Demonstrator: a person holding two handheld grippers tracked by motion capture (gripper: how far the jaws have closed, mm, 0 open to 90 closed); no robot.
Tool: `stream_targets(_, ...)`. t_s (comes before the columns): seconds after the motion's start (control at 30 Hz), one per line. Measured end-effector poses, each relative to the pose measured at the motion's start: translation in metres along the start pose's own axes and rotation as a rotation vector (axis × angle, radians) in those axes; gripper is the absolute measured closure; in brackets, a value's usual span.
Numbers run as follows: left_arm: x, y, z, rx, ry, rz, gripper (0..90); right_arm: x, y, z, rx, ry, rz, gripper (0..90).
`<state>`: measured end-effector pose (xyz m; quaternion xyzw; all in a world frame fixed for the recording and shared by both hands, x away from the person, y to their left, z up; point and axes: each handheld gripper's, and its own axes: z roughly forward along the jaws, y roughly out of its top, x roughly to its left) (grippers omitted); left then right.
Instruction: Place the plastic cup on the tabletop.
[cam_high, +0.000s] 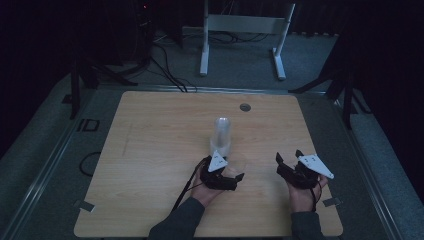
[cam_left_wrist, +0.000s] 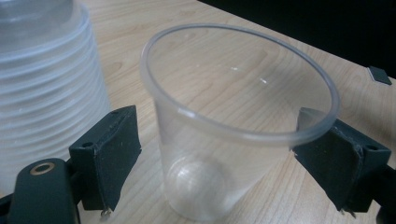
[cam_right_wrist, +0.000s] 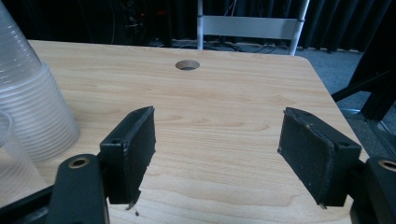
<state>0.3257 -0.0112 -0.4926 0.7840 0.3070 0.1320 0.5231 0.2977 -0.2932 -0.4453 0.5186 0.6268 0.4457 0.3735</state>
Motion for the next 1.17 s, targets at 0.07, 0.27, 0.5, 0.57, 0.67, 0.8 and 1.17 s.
stream_targets(0.07,0.0,-0.001,-0.001,0.003,-0.005,-0.004,14.7,0.0,0.0,0.0,0.0,0.0,0.0,26.8)
stream_targets(0.27,0.0,-0.003,-0.005,0.011,-0.01,-0.003,14.5,0.0,0.0,0.0,0.0,0.0,0.002,26.8)
stream_targets(0.5,0.0,-0.008,-0.01,0.018,-0.007,-0.003,14.5,0.0,0.0,0.0,0.001,0.0,0.002,26.8)
stream_targets(0.57,0.0,-0.009,-0.012,0.021,-0.008,0.0,14.5,0.0,0.0,0.0,0.001,0.0,0.003,26.7)
stream_targets(0.67,0.001,-0.011,-0.013,0.025,-0.006,-0.008,14.5,-0.001,0.0,0.0,0.0,-0.002,0.005,26.7)
stream_targets(0.8,0.003,-0.011,-0.014,0.025,-0.004,-0.013,14.5,-0.001,0.0,0.0,0.0,-0.001,0.005,26.7)
stream_targets(1.17,0.003,-0.013,-0.016,0.028,-0.013,-0.012,14.5,-0.003,-0.001,0.001,0.003,-0.003,0.011,26.7)
